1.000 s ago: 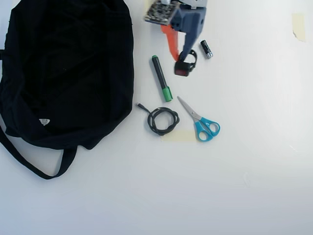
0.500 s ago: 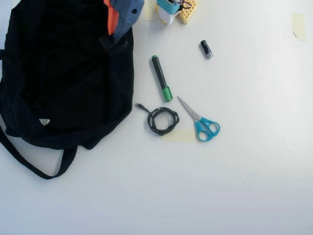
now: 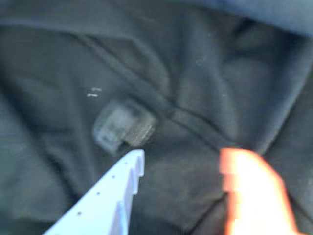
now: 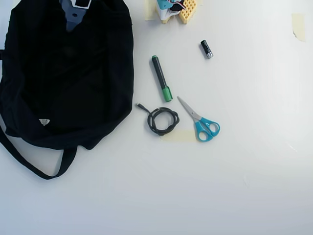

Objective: Put the bike light into the black bag

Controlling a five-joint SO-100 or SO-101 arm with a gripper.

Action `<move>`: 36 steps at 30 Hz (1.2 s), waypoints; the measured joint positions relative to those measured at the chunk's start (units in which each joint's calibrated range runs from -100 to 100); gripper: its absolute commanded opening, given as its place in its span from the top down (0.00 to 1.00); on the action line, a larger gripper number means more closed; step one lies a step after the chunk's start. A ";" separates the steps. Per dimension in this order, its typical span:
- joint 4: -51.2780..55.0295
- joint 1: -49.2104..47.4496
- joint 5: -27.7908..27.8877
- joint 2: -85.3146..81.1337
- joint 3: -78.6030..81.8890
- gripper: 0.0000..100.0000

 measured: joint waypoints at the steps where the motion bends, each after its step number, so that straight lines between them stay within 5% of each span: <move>1: 3.26 -1.03 -0.05 0.00 -2.91 0.53; 5: 11.59 -13.08 -0.15 -9.38 -13.36 0.53; 9: 11.76 -35.49 -0.15 -21.83 -10.53 0.92; 11: 11.76 -41.07 -0.34 -25.99 -8.57 0.98; 21: 27.82 -45.26 -6.25 -30.39 -4.87 0.98; 30: 40.79 -49.45 10.50 -37.78 -0.31 0.98; 36: 37.01 -50.84 12.84 -46.58 15.02 0.98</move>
